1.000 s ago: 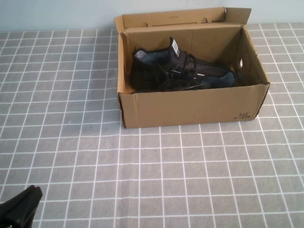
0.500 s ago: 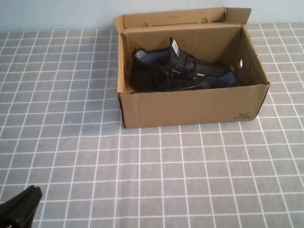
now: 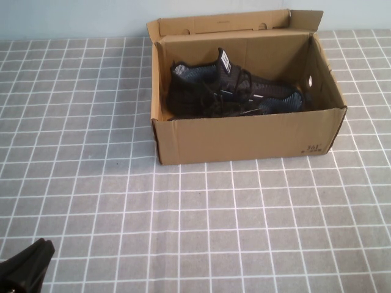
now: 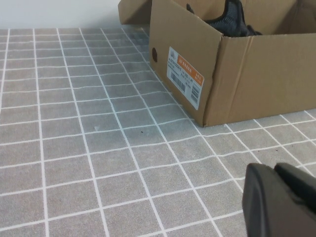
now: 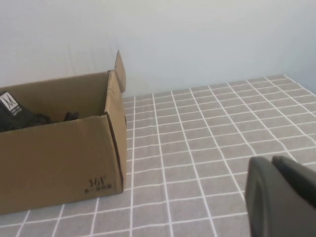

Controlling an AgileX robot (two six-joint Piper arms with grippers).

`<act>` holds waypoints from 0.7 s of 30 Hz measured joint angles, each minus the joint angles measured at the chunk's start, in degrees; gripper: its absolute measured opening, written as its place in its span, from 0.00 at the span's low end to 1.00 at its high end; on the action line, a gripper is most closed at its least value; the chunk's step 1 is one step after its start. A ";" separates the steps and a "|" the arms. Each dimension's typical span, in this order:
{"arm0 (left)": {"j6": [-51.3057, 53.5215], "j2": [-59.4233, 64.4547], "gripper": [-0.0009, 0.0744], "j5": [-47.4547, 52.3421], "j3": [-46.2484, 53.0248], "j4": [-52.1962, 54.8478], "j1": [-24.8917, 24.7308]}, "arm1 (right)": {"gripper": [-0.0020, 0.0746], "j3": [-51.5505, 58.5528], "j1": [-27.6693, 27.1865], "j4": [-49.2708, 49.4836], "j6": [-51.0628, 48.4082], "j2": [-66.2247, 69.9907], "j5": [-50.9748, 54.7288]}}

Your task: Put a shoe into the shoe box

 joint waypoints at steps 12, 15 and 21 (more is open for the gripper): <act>0.00 0.00 0.01 0.35 0.00 0.00 0.00 | 0.01 0.00 0.53 -0.67 0.00 -0.11 -0.24; 0.00 0.00 0.01 0.35 0.00 0.00 0.00 | 0.01 0.00 0.53 -0.54 0.00 -0.11 -0.12; 0.00 0.00 0.01 0.57 0.00 0.00 0.00 | 0.01 0.00 0.53 -10.42 7.16 -0.11 5.18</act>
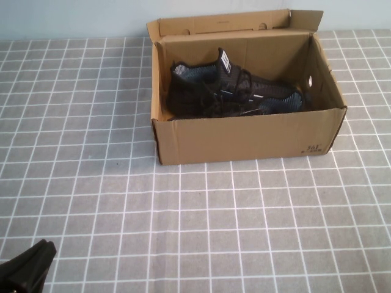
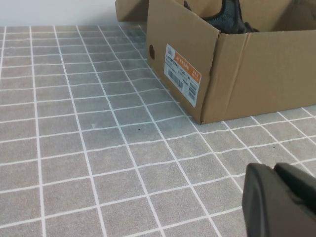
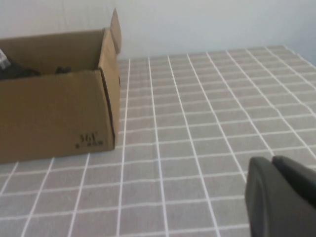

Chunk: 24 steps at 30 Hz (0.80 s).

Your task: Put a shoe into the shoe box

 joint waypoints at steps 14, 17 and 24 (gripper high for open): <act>0.00 0.00 0.01 0.21 0.00 0.00 -0.01 | 0.01 0.00 0.00 -1.77 1.43 0.00 9.24; 0.00 0.00 0.01 0.21 0.00 0.00 -0.01 | 0.01 0.00 0.00 -1.77 1.43 0.00 9.24; 0.00 0.00 0.01 0.21 0.00 0.00 -0.01 | 0.01 0.00 0.00 -1.77 1.43 0.00 9.24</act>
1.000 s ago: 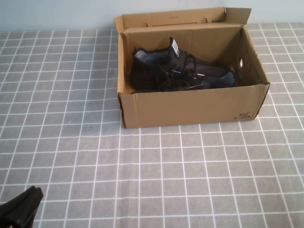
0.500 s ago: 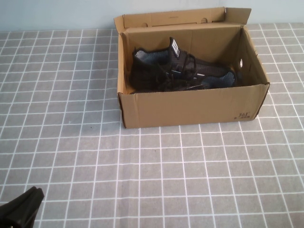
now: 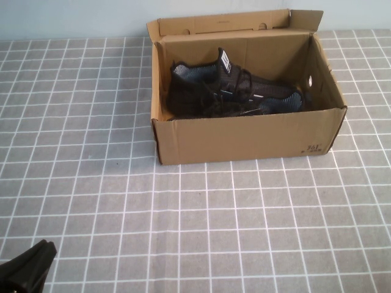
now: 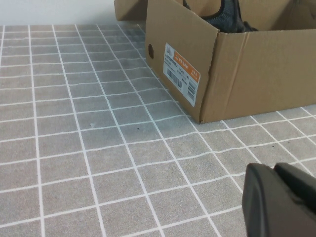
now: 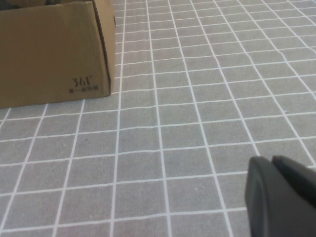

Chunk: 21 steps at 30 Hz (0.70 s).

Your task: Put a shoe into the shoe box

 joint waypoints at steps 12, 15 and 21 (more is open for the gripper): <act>0.00 0.00 0.01 0.00 0.00 0.00 0.00 | 0.01 0.00 0.00 -0.09 0.00 0.00 0.00; -0.50 0.00 0.01 -1.61 0.00 1.64 0.00 | 0.01 0.00 0.00 -0.09 0.00 0.00 0.00; -9.10 0.00 0.01 -10.54 0.00 19.13 5.41 | 0.01 0.00 0.00 -0.09 0.00 0.00 0.00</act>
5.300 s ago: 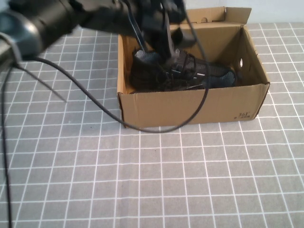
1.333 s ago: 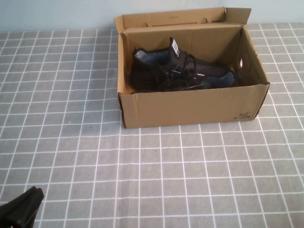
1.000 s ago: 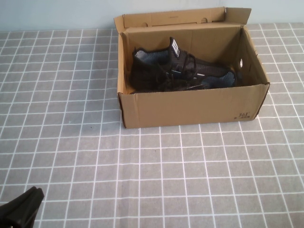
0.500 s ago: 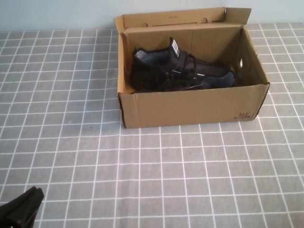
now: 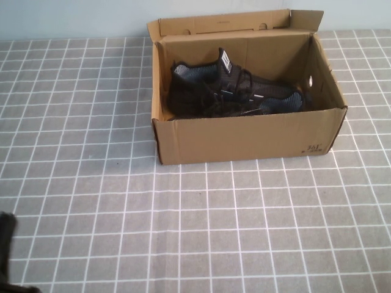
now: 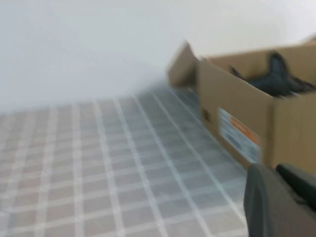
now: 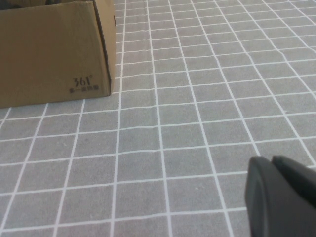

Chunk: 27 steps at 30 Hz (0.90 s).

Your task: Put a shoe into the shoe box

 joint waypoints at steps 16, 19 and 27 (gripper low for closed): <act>-22.48 -17.24 0.01 17.47 0.00 22.95 20.41 | 0.01 0.00 0.00 -0.11 0.00 0.00 0.14; -23.37 -19.12 0.01 25.02 0.00 23.36 20.50 | 0.01 0.00 0.00 -0.11 0.00 0.00 0.18; -29.26 -19.74 0.01 39.55 0.00 27.37 20.50 | 0.01 0.00 0.00 -0.11 0.00 0.00 0.18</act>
